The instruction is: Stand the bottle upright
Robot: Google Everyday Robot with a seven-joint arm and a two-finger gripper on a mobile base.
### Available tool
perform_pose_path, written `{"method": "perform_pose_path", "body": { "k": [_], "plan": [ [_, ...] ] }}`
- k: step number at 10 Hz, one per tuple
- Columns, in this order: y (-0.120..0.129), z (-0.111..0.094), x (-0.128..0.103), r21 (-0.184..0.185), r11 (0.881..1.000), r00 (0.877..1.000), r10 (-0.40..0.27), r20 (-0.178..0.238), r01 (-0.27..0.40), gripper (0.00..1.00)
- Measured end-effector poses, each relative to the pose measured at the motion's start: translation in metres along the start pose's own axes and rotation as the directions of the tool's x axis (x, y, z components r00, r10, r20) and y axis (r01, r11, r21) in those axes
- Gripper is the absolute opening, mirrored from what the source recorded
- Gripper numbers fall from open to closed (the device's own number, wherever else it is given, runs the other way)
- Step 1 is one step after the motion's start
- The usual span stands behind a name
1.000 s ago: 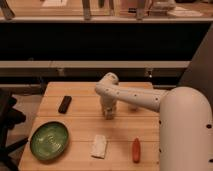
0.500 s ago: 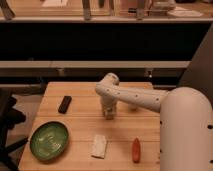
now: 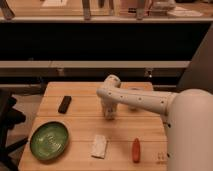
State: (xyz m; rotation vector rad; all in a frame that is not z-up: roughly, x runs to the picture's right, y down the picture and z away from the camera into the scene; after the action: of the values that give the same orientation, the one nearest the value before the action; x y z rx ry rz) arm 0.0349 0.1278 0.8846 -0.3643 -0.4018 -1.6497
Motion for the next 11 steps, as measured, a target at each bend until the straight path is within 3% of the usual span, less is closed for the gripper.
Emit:
{"method": "perform_pose_path", "body": {
  "k": [2, 3, 6, 8, 9, 11],
  "plan": [
    [-0.018, -0.020, 0.001, 0.013, 0.994, 0.990, -0.106, -0.089, 0.107, 0.04],
    [-0.032, -0.030, 0.003, 0.015, 0.987, 0.979, -0.159, -0.127, 0.162, 0.04],
    [-0.047, -0.044, 0.005, 0.029, 0.974, 0.964, -0.217, -0.156, 0.224, 0.04],
    [-0.057, -0.062, 0.010, 0.070, 0.962, 0.955, -0.249, -0.164, 0.263, 0.04],
    [-0.061, -0.069, 0.012, 0.092, 0.955, 0.949, -0.266, -0.168, 0.283, 0.04],
    [-0.079, -0.083, 0.015, 0.145, 0.928, 0.931, -0.317, -0.180, 0.344, 0.04]
  ]
}}
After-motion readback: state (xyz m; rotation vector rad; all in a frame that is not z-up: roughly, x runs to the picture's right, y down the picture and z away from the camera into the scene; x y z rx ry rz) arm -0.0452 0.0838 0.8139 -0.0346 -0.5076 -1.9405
